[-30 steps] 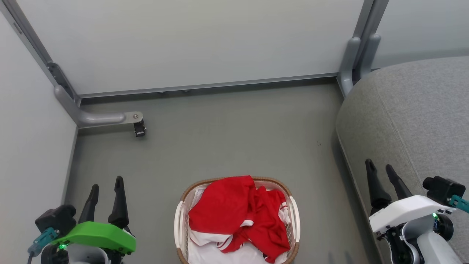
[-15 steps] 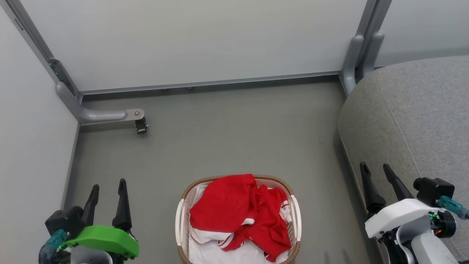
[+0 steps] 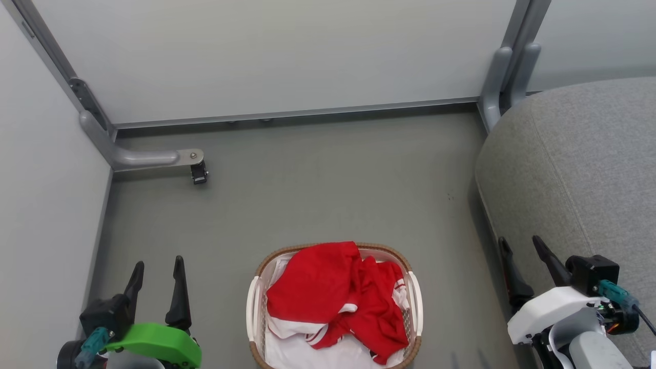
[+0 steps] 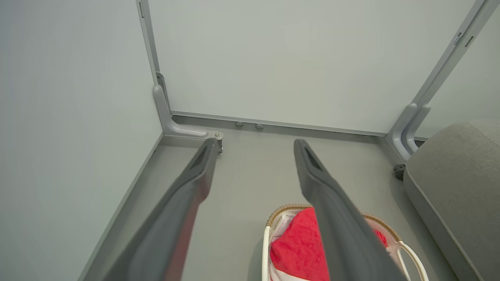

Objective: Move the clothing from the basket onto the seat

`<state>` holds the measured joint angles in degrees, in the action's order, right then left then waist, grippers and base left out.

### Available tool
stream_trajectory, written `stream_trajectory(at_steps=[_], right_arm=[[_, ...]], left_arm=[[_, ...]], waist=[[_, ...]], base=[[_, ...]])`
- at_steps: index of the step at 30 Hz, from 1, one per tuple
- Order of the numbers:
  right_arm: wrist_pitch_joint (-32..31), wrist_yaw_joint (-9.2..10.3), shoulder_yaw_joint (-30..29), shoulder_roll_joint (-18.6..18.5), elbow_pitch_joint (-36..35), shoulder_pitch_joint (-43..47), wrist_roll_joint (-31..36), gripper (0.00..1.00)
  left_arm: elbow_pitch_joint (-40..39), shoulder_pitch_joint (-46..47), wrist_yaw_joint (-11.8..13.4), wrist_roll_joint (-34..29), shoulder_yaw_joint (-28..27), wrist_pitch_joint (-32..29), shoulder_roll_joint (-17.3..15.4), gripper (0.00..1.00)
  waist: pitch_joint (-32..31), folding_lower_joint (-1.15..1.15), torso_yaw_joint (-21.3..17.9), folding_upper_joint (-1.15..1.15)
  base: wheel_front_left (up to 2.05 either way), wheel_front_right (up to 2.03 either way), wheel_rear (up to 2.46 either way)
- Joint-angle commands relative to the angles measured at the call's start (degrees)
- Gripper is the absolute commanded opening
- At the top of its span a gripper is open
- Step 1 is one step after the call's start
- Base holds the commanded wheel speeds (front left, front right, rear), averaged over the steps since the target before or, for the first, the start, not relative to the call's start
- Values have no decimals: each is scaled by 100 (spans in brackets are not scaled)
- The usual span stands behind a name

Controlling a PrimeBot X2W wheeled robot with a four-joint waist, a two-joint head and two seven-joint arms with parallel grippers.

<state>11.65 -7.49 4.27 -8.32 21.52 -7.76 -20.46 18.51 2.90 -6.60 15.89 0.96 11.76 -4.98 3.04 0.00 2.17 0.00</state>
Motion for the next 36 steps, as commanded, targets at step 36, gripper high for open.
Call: stream_trajectory(at_steps=[36], right_arm=[[361,1,50,30,-206,-848,1338,100]], left_arm=[[408,788,-94,-1094,682,339,175,100]], waist=[[1747,0,-219,0]], base=[[0,0,0]])
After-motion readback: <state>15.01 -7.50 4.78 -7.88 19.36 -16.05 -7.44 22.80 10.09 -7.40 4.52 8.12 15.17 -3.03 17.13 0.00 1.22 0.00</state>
